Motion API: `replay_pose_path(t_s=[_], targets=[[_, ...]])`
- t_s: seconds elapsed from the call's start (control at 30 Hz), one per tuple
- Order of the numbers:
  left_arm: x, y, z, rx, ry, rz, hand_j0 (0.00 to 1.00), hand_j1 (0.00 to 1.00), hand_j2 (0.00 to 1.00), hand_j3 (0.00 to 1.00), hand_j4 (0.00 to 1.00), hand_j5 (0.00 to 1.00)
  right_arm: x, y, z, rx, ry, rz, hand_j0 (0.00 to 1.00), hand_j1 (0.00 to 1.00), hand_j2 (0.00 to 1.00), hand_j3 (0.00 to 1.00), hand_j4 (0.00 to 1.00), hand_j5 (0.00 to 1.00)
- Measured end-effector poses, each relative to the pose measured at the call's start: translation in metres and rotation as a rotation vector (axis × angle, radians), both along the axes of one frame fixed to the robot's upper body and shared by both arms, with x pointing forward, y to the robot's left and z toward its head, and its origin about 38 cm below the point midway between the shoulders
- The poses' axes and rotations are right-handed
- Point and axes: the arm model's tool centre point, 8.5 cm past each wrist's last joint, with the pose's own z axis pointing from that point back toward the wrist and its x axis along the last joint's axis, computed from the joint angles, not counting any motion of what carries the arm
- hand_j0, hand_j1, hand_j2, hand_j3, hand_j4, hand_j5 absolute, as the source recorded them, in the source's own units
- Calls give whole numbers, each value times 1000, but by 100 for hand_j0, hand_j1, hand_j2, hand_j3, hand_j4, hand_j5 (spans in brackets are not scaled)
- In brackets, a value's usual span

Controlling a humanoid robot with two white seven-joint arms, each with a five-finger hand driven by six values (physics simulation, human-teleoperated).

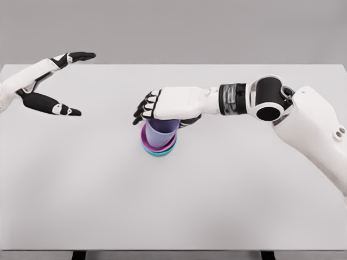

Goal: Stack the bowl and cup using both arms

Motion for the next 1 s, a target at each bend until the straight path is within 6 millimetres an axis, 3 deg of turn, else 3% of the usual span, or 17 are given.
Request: replay_pose_path(t_s=[0.13,0.27,0.33,0.4,0.47,0.53,0.6,0.73,1.0], targets=[[2,-6,3,-38,-22,-2,100,100,100,100,100,100,-8,-1,11,4,-35,23,100,100,100,100,100,100],[3,-8,3,-42,-28,-2,100,100,100,100,100,100,-1,-33,29,19,-79,-41,100,100,100,100,100,100],[3,-9,3,-43,-29,-3,100,100,100,100,100,100,4,-59,39,39,-96,-102,100,100,100,100,100,100],[3,-9,3,-43,-30,-3,100,100,100,100,100,100,5,-93,27,43,-61,-182,100,100,100,100,100,100],[3,-11,3,-47,-31,-4,100,100,100,100,100,100,7,-142,6,12,-7,-299,100,100,100,100,100,100],[3,-12,2,-50,-32,-5,100,100,100,100,100,100,15,-186,4,-8,7,-411,100,100,100,100,100,100],[3,-13,2,-52,-31,-6,100,100,100,100,100,100,19,-211,7,-14,8,-473,100,100,100,100,100,100],[3,-14,1,-54,-30,-8,100,100,100,100,100,100,21,-229,11,-17,5,-520,100,100,100,100,100,100],[4,-16,0,-55,-31,-11,100,100,100,100,100,100,21,-235,10,-19,10,-532,100,100,100,100,100,100]])
